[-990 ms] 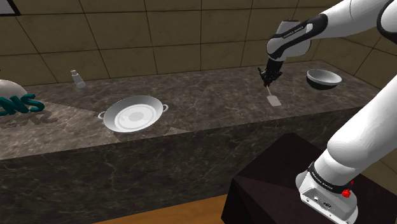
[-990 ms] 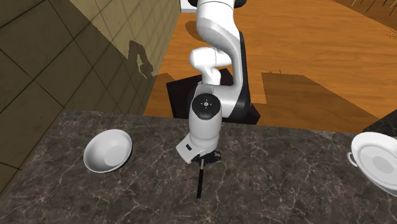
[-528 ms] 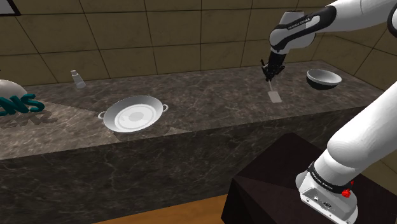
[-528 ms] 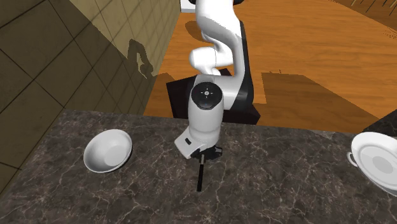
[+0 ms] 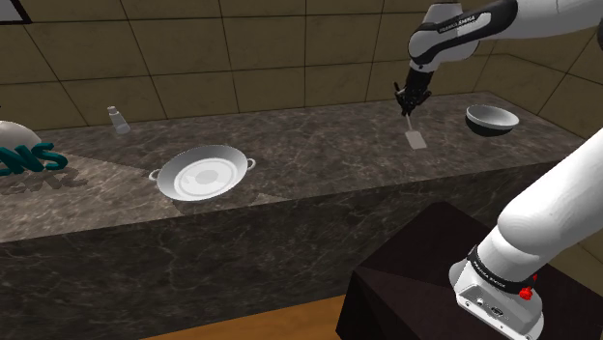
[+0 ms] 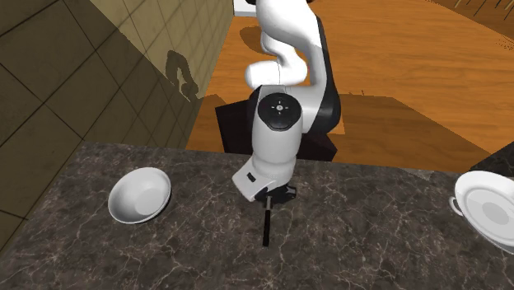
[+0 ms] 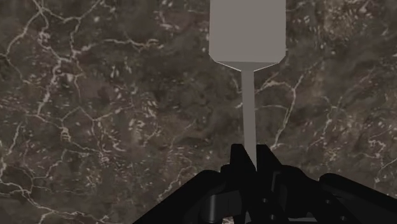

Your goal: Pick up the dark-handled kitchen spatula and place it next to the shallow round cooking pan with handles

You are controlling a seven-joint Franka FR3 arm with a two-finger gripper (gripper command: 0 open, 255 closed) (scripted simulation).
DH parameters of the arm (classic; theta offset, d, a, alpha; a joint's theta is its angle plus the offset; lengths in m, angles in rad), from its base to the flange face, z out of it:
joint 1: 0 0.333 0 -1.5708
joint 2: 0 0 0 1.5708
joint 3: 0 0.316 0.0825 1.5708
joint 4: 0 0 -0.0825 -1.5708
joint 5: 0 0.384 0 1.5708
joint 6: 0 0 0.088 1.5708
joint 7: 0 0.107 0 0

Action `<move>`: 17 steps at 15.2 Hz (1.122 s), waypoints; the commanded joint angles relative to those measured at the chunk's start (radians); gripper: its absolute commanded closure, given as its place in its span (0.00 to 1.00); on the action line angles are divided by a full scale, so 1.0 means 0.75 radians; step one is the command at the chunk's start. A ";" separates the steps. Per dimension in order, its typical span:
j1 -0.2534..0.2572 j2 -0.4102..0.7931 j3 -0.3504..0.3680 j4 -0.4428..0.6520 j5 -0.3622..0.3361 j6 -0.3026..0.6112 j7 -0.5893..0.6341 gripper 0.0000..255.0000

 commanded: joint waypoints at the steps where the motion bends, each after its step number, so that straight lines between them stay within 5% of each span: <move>1: 0.025 -0.004 0.032 0.000 -0.001 -0.005 0.057 1.00; 17: 0.256 0.209 0.298 0.248 0.013 -0.053 0.546 1.00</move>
